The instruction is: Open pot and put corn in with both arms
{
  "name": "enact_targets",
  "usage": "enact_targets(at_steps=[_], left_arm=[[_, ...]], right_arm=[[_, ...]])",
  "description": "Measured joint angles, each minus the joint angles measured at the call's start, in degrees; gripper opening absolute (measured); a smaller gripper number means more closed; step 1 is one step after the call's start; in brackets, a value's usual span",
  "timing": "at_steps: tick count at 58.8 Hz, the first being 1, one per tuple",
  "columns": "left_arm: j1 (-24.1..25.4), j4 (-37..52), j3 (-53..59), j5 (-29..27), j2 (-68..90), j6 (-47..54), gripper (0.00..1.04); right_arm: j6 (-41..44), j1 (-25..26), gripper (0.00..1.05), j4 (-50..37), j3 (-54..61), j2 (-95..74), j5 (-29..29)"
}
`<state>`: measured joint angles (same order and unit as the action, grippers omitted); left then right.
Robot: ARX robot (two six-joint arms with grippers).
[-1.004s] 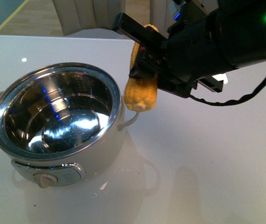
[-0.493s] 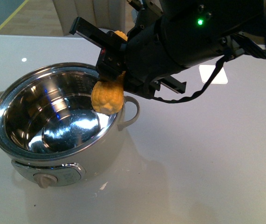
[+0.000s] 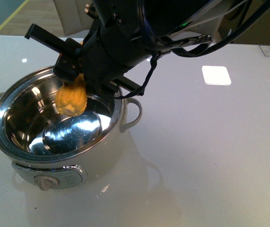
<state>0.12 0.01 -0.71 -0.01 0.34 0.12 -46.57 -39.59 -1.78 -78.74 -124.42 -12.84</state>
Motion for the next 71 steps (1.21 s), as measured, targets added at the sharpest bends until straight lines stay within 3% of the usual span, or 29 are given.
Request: enact_targets(at_steps=[10, 24, 38, 54, 60, 71], left_arm=[[0.0, 0.0, 0.0, 0.0, 0.0, 0.0, 0.98], [0.0, 0.0, 0.0, 0.0, 0.0, 0.02, 0.98], [0.0, 0.0, 0.0, 0.0, 0.0, 0.02, 0.98], [0.0, 0.0, 0.0, 0.0, 0.0, 0.02, 0.98], [0.0, 0.0, 0.0, 0.0, 0.0, 0.02, 0.98], [0.0, 0.0, 0.0, 0.0, 0.0, 0.02, 0.98]], right_arm=[[-0.63, -0.63, 0.21, 1.9, -1.97, -2.86, 0.42], [-1.09, -0.63, 0.62, 3.82, -3.82, -4.61, 1.27], [-4.07, 0.39, 0.97, 2.19, -1.57, -3.43, 0.87], [-5.57, 9.7, 0.96, -4.11, 14.34, 15.02, 1.11], [0.92, 14.6, 0.96, -2.56, 23.43, 28.09, 4.31], [13.64, 17.73, 0.96, 3.76, 34.21, 42.91, 11.63]])
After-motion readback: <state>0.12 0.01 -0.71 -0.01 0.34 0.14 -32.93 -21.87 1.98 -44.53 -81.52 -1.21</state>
